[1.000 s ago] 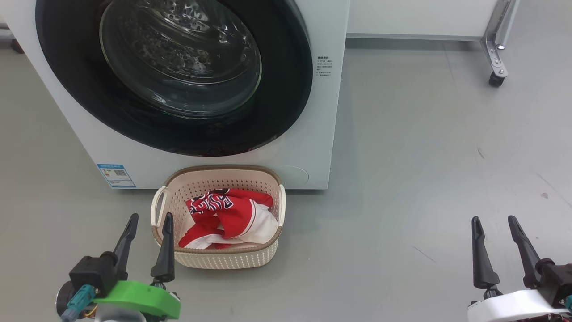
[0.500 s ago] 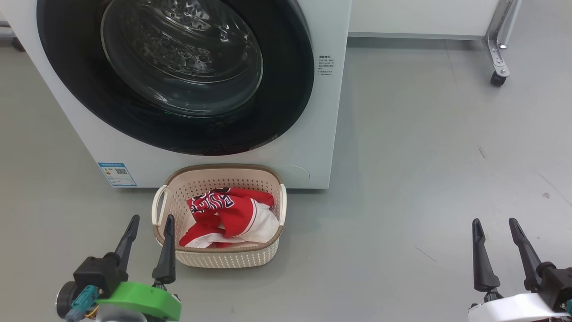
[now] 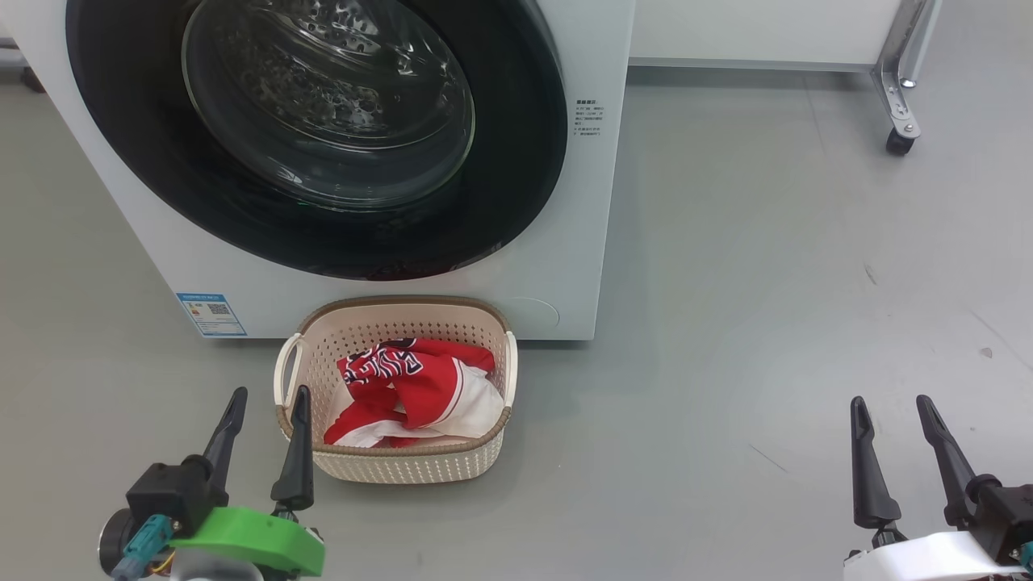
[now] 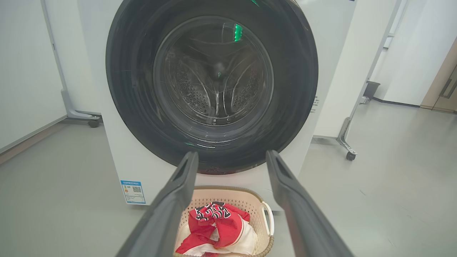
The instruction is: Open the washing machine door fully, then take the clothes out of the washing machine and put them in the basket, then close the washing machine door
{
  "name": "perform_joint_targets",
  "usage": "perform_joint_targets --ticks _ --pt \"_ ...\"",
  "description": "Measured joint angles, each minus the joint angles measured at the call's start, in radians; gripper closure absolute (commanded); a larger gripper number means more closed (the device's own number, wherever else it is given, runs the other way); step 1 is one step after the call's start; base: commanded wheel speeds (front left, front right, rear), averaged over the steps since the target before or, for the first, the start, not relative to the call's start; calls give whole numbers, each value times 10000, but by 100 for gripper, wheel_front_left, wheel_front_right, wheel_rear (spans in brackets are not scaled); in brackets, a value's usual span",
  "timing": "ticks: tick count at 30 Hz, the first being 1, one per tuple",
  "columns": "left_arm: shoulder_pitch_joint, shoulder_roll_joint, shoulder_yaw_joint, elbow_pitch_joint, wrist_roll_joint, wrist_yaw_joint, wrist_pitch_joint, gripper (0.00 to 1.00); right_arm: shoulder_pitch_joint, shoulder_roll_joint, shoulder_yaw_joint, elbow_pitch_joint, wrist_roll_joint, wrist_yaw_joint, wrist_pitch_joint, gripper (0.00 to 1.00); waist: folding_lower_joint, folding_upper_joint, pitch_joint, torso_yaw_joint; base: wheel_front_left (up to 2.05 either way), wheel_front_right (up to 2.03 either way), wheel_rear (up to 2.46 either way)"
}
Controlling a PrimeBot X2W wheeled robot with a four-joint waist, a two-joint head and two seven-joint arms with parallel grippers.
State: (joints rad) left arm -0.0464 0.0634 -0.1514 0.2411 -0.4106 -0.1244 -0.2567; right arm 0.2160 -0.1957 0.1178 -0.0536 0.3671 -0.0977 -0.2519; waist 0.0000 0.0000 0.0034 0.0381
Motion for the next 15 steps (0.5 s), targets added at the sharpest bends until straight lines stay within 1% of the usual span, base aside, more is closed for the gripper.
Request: perform_joint_targets --ticks 15 --pt "0 -52 48 -17 -111 0 0 0 48 63 -61 4 -90 86 0 0 0 1 -6 12 0 0 0"
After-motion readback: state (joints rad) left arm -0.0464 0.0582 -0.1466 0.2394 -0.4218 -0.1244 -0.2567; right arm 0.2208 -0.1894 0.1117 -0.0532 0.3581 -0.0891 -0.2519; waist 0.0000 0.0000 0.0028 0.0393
